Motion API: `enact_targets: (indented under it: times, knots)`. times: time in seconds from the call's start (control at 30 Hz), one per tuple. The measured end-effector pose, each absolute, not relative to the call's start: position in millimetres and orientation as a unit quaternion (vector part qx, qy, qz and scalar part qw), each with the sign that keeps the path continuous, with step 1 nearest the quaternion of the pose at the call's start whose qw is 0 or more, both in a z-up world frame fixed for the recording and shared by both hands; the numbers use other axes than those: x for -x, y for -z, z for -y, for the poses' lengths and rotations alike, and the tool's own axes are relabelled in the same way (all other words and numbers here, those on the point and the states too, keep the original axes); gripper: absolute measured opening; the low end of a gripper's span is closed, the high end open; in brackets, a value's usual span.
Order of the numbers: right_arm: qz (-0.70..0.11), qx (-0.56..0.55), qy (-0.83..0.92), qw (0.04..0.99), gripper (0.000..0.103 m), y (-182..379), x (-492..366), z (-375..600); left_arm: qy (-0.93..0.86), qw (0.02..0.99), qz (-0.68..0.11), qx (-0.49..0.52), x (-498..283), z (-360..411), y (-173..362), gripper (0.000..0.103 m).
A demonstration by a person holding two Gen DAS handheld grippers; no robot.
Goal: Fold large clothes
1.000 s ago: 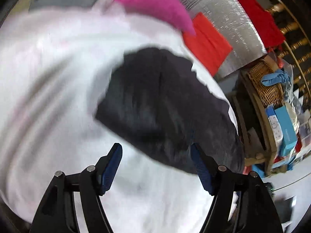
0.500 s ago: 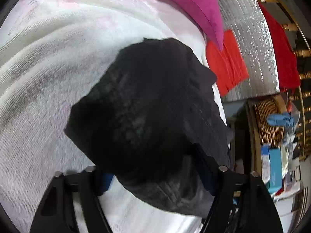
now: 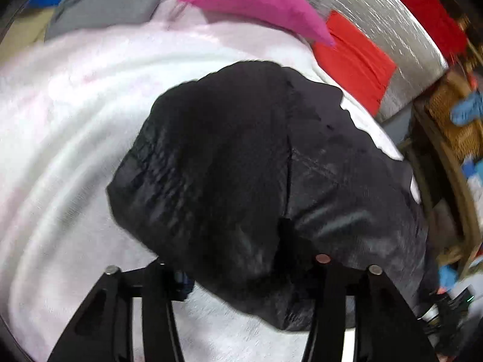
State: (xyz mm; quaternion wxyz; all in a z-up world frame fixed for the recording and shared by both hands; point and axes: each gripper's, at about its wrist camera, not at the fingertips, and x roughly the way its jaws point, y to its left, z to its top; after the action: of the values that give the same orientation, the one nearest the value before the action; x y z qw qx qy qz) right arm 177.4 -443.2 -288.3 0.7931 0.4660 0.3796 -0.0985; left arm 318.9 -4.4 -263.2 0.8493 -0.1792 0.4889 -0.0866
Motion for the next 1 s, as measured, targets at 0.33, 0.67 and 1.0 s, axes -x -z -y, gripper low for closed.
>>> enact_targets:
  times: [0.33, 0.67, 1.0]
  knots:
    - [-0.320, -0.291, 0.103, 0.896, 0.075, 194.3, -95.5, 391.4, 0.009, 0.958, -0.287, -0.021, -194.9, 1.6, 137.3, 0.086]
    - [-0.238, -0.145, 0.065, 0.958, 0.086, 75.8, -32.2, 295.7, 0.015, 0.979, -0.192, -0.059, -86.6, 12.3, 40.0, 0.101]
    - [-0.165, -0.086, 0.089, 0.978, 0.099, 24.5, 36.0, 261.0, -0.002, 0.989, -0.136, -0.058, -19.6, 9.7, -10.0, 0.102]
